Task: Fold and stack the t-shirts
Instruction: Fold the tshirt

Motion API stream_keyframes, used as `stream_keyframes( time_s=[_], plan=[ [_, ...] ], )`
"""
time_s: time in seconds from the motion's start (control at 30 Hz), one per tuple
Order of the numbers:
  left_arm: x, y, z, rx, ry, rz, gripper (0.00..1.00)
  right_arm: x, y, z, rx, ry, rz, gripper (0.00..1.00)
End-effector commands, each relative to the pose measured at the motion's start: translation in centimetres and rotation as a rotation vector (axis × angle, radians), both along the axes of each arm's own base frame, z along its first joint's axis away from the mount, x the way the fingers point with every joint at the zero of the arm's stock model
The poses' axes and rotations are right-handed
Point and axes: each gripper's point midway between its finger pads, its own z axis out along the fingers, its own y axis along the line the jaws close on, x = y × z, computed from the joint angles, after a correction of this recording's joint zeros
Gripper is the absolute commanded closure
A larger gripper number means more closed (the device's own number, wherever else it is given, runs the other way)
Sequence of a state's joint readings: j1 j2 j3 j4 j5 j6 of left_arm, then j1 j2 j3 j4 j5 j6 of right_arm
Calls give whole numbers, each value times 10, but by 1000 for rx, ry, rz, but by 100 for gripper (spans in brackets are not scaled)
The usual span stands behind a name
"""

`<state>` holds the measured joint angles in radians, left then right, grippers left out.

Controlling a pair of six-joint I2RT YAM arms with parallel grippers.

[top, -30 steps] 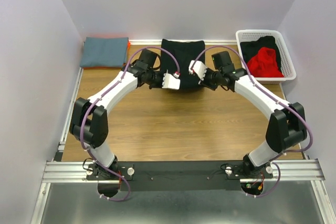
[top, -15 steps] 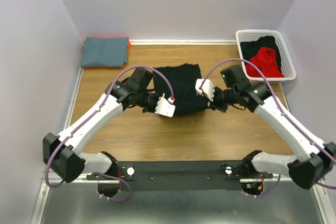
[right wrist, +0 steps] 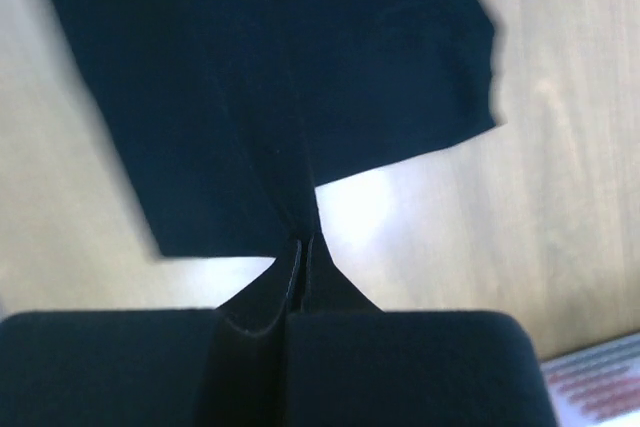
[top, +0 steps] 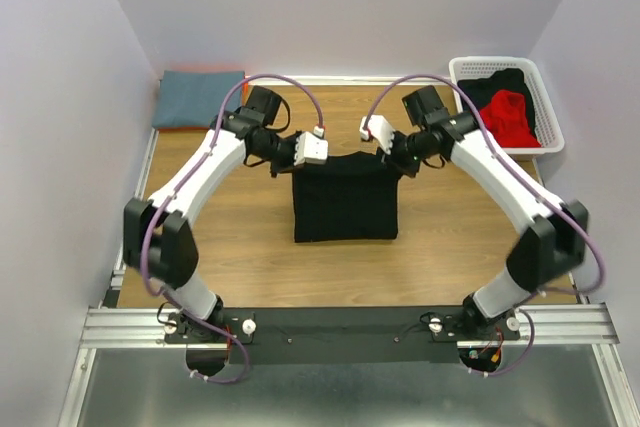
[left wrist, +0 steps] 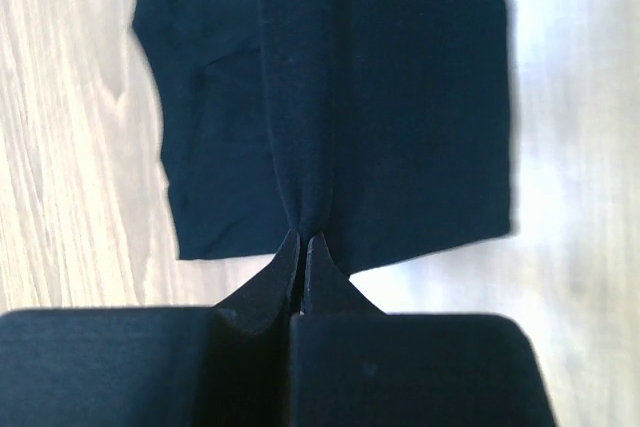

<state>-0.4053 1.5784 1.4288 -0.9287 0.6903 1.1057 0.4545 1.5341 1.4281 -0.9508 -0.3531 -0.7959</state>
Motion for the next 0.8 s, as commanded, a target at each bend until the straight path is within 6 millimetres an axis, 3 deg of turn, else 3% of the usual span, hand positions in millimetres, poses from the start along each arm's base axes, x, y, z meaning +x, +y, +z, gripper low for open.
stream_keyframes(
  time_s=[0.0,0.03,0.07,0.13,0.3,0.4,0.5,0.53,0.6,0.67,0.73,0.77],
  plan=[
    [38,6,-17,-11,40,31,100,61,-14,-25,-25,-29,-3,99],
    [51,5,-17,-23,29,47,100,80,-14,-43,-33,7,-18,99],
    [60,4,-38,-6,69,53,100,89,-13,-51,-34,16,-20,99],
    [81,2,-62,2,100,84,100,109,-6,-78,-26,57,-25,100],
    [120,9,-107,39,136,167,100,130,8,-126,4,140,-78,99],
    [123,13,-128,67,159,201,100,131,10,-148,7,184,-113,100],
    [116,15,-138,94,168,197,100,122,13,-152,26,227,-137,99],
    [106,17,-146,110,193,189,100,110,13,-158,19,256,-136,99],
    [93,12,-143,117,176,155,100,95,15,-150,29,276,-148,99],
    [69,11,-141,121,180,128,100,59,16,-158,11,334,-128,99],
    [42,10,-147,124,206,91,100,26,17,-151,10,364,-113,100],
    [34,8,-137,100,193,74,100,16,16,-148,14,372,-113,99]
  ],
)
